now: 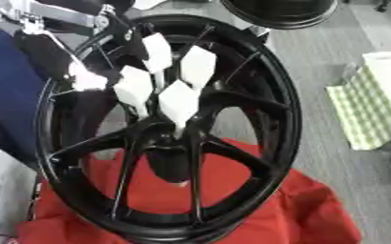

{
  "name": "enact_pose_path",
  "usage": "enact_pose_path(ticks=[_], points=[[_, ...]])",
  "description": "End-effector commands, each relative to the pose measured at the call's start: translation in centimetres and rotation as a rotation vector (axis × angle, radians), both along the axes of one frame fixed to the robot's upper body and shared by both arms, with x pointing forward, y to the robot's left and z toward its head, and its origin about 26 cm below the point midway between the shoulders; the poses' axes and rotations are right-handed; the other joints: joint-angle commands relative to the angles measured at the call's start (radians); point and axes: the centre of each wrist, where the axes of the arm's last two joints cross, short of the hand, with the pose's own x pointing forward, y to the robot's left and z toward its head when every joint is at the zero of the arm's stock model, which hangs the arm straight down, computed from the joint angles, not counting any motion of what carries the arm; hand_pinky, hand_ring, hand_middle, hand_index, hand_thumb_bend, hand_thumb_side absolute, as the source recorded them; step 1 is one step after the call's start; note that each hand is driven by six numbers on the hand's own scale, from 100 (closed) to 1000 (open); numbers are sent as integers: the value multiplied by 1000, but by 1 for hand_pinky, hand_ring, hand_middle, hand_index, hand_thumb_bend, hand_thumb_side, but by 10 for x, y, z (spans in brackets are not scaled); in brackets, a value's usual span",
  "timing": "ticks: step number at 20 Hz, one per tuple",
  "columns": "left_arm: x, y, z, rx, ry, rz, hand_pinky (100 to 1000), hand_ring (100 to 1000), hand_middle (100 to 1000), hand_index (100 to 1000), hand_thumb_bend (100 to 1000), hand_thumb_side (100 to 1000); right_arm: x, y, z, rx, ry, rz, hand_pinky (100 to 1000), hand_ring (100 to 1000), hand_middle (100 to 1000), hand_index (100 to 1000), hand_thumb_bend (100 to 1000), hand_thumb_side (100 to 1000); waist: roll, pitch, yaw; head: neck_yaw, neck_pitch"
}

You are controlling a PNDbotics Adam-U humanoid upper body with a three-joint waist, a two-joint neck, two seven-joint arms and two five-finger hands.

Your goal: Pull the pin out of the wheel hub.

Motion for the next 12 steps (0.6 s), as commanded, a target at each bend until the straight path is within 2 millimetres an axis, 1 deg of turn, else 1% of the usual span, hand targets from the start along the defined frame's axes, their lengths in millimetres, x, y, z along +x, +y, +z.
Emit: enact_pose_path(ticks=[1,2,3,5,6,7,8,12], points=[[-1,0,9,15,-32,14,860,815,753,891,168,393,-2,0,8,12,-17,-33,709,581,518,671,299,220,-1,-12,-2,-2,-1],[0,-1,9,20,-34,14,860,819,761,890,162,430,-2,0,8,13,-17,-31,709,581,518,671,293,235,-1,-11,-3,-3,-2],[0,-1,8,25,-34,14,859,818,759,887,162,434,-2,0,8,15,-17,-30,709,581,518,671,293,235,-1,-10,-4,-2,-2],[0,-2,6,37,-42,13,870,838,780,885,204,452,-2,0,8,18,-18,-29,709,581,518,670,294,235,-1,-8,-4,-3,-2],[0,-2,5,45,-46,13,869,844,786,888,211,488,-2,0,8,19,-18,-28,709,581,518,670,294,235,-1,-7,-5,-3,-2],[1,-2,4,53,-50,13,870,847,789,889,214,494,-2,0,8,19,-19,-27,709,581,518,670,294,235,-1,-6,-5,-3,-3],[1,-2,3,60,-53,11,870,850,791,891,232,565,-2,0,8,21,-20,-26,709,580,518,670,295,234,-1,-5,-6,-3,-3],[1,-2,0,77,-62,3,859,836,774,879,255,580,-2,0,7,27,-22,-22,709,580,517,670,294,235,-1,-1,-7,-2,-5]])
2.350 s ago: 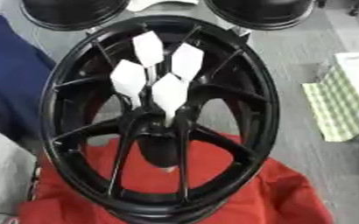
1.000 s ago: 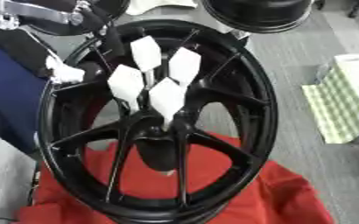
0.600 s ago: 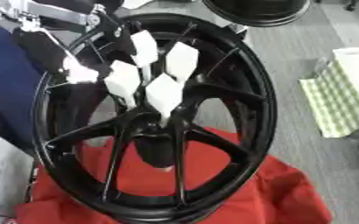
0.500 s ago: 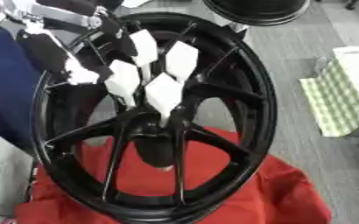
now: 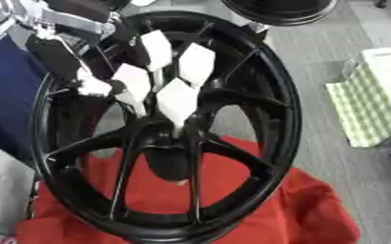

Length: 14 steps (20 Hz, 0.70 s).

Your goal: Pull the pin out of the wheel hub.

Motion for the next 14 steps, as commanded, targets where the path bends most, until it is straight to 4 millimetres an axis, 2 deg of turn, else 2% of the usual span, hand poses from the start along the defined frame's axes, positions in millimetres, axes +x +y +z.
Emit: enact_pose_path(ticks=[1,2,8,14], points=[[-2,3,7,18,-32,-1,857,833,768,865,282,550,-3,-1,8,7,-18,-30,709,580,517,670,293,236,-1,-12,-2,-2,-6],[-1,3,7,22,-33,-1,855,831,766,858,280,570,-3,-1,8,7,-19,-30,709,580,517,670,293,236,-1,-12,-3,-3,-6],[1,3,2,40,-36,0,850,826,761,860,280,564,-3,-1,8,11,-22,-28,709,579,517,670,292,237,-3,-9,-7,-2,-9],[2,4,0,53,-39,-2,846,820,756,861,279,536,-3,-1,9,8,-23,-33,709,580,517,670,293,238,-4,-11,-8,1,-10]])
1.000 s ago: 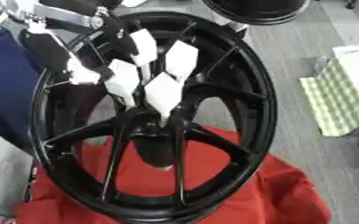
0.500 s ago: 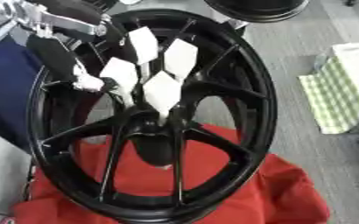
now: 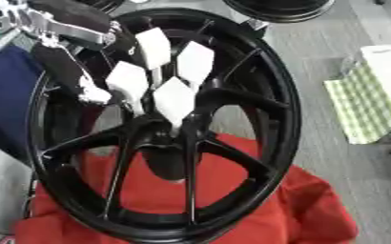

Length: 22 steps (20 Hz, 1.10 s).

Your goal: Pull the pin out of the wheel hub.

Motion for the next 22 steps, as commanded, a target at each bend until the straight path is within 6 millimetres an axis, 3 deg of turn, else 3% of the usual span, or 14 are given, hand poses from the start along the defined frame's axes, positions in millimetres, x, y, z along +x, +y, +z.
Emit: enact_pose_path(ticks=[1,7,10,11,12,13,14,15,22], points=[[-1,2,7,21,-24,-7,845,818,753,860,276,529,-3,-2,10,0,-21,-35,709,580,517,670,293,237,-3,-17,-2,1,-10],[-1,1,8,7,-18,-7,812,745,622,783,188,455,-3,-3,10,7,-27,-37,708,579,516,669,298,236,-4,-15,-3,1,-14],[-1,0,8,-4,-10,-4,808,735,607,771,170,449,-3,-3,11,7,-30,-38,708,579,516,669,299,236,-4,-14,-3,1,-14],[-1,0,8,-8,-7,-4,776,639,506,660,100,383,-3,-4,11,8,-31,-38,708,578,515,669,302,235,-4,-14,-3,2,-14],[-1,0,9,-18,1,-4,765,618,484,637,100,351,-3,-4,11,10,-31,-39,708,578,515,669,302,235,-4,-13,-3,2,-14],[-2,-1,10,-29,7,-5,735,574,435,582,100,223,-3,-4,11,13,-32,-41,707,577,515,668,303,235,-4,-12,-3,3,-14],[-3,-1,11,-38,13,-5,735,574,435,582,100,223,-3,-5,11,15,-33,-41,707,577,515,668,303,235,-4,-11,-3,4,-14],[-4,-1,12,-49,16,-4,710,536,375,520,100,166,-3,-5,12,16,-34,-42,708,577,515,668,304,235,-4,-10,-3,3,-13],[-10,-1,24,-130,43,16,652,471,282,426,100,200,-3,-5,12,24,-38,-41,707,577,515,669,309,233,-6,-6,-4,0,-13]])
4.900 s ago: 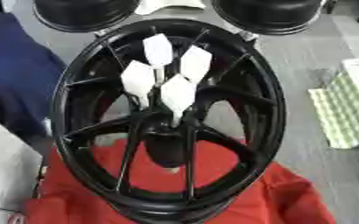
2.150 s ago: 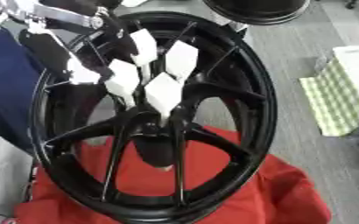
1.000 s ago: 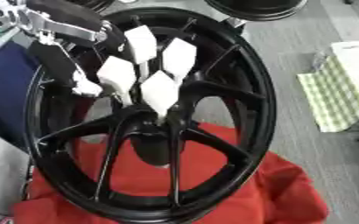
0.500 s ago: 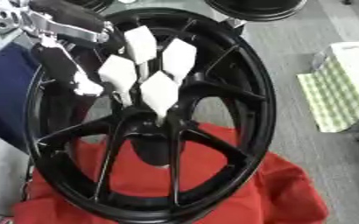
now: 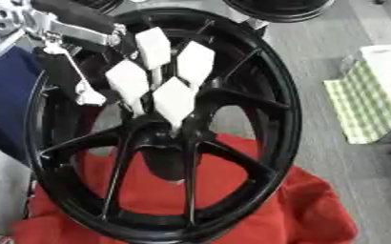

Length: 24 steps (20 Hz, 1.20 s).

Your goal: Pull the pin out of the wheel hub.

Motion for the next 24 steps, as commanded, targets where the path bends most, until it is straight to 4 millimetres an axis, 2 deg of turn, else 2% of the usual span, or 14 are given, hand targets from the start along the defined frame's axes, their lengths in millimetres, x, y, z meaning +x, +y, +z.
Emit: enact_pose_path(ticks=[1,4,8,12,14,18,21,24], points=[[-8,2,17,-39,-19,12,648,468,280,423,100,200,-3,-1,9,8,-24,-29,707,577,514,669,310,233,-2,-16,-2,-1,-9],[-12,3,24,-55,-26,21,646,461,265,410,100,201,-3,-2,9,8,-22,-32,707,577,515,670,310,234,-4,-17,-1,-1,-8],[-23,15,49,-142,-81,26,642,453,249,394,100,196,-3,-3,10,5,-21,-39,707,577,515,670,310,235,-8,-19,5,-5,-7],[-33,43,74,-284,-156,81,635,440,238,391,100,198,-4,-5,9,2,-18,-48,707,578,516,670,313,234,-11,-22,17,-13,-6],[-35,67,82,-355,-188,145,636,435,237,394,100,200,-4,-6,9,-1,-16,-55,707,578,516,670,313,234,-13,-24,24,-18,-3],[-36,133,87,-484,-273,363,642,440,242,403,100,189,-5,-9,9,-7,-18,-71,707,578,516,670,317,232,-15,-26,39,-27,-3],[-33,178,80,-510,-335,541,646,453,254,414,100,173,-5,-10,11,-13,-22,-76,708,579,517,671,320,230,-18,-29,46,-29,-11],[-28,215,64,-481,-368,684,657,477,284,441,100,165,-5,-9,11,-18,-25,-78,708,580,517,671,322,229,-22,-30,47,-30,-21]])
